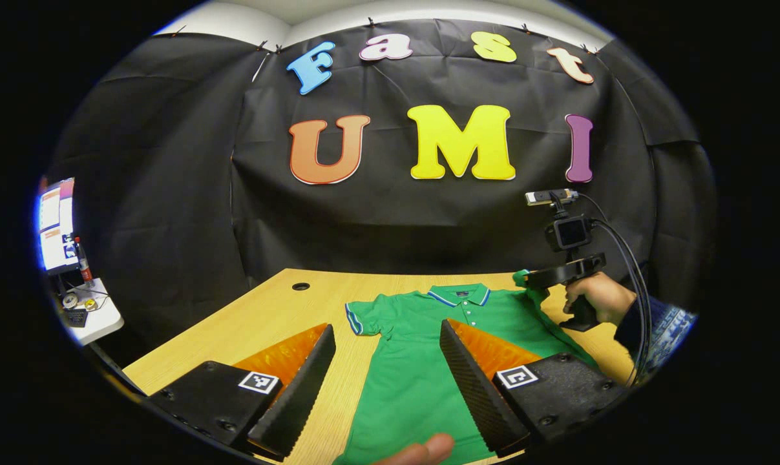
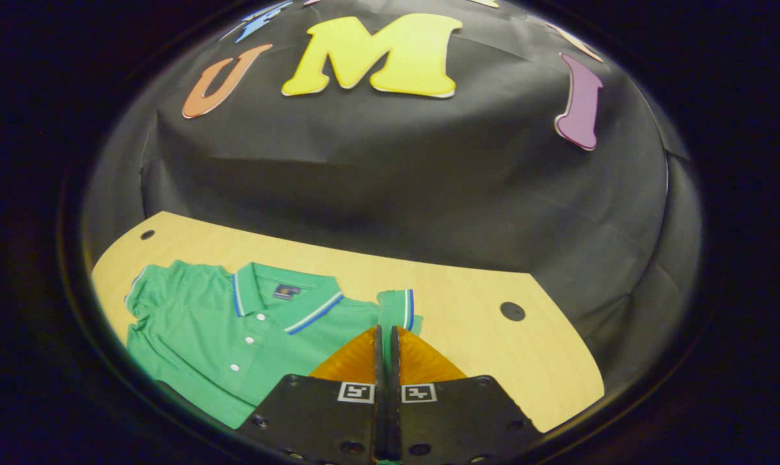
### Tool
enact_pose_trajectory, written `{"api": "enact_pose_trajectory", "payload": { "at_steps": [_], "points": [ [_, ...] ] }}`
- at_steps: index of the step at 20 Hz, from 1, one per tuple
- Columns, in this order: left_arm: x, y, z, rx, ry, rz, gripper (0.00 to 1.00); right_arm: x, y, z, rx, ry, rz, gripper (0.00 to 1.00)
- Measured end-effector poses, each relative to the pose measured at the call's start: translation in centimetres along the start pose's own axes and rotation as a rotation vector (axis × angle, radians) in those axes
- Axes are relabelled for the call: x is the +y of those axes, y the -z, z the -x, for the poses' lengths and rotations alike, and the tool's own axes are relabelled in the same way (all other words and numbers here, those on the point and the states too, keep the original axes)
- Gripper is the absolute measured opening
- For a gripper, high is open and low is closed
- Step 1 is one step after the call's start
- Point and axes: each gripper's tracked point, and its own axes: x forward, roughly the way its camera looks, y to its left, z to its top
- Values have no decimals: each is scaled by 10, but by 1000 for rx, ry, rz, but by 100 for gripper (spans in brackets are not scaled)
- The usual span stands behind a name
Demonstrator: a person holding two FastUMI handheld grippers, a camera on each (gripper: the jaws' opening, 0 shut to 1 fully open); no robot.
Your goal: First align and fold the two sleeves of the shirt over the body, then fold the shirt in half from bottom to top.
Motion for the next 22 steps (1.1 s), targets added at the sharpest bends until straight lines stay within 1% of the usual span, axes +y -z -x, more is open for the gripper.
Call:
{"api": "enact_pose_trajectory", "payload": {
  "at_steps": [2, 3, 4, 6, 8, 11, 12, 14, 15, 17, 18, 19, 20, 22],
  "points": [
    [7, -2, 1, -9, -19, 8, 100, 29, 1, 6, 14, -66, -20, 5],
    [9, -2, 1, -11, -26, 8, 100, 41, -2, 11, 4, -100, -26, 13],
    [12, -3, 1, -12, -30, 7, 100, 48, -6, 18, -15, -118, -24, 13],
    [14, -12, 3, -45, -23, 33, 100, 48, -21, 37, -71, -140, -9, 53],
    [22, -14, 2, -51, -39, 82, 100, 38, -33, 62, -130, -129, -5, 93],
    [27, -12, -1, -36, -51, 99, 100, 24, -49, 113, -225, -155, 1, 97],
    [28, -9, -4, -25, -53, 85, 100, 17, -51, 129, -250, -154, 8, 95],
    [32, -7, -11, -2, -53, 46, 100, 4, -51, 165, -292, -149, 14, 95],
    [33, -10, -17, 2, -50, 44, 100, -3, -50, 181, -312, -144, 3, 95],
    [32, -16, -30, 28, -37, 80, 100, -16, -43, 220, -349, -144, -23, 97],
    [31, -24, -39, 26, -24, 103, 100, -22, -38, 238, -370, -146, -31, 95],
    [34, -30, -50, 32, -38, 122, 100, -28, -34, 255, -390, -146, -33, 96],
    [40, -34, -65, 31, -58, 129, 100, -33, -25, 269, -404, -146, -35, 95],
    [45, -38, -99, 41, -73, 111, 100, -40, -9, 293, -428, -150, -19, 95]
  ]
}}
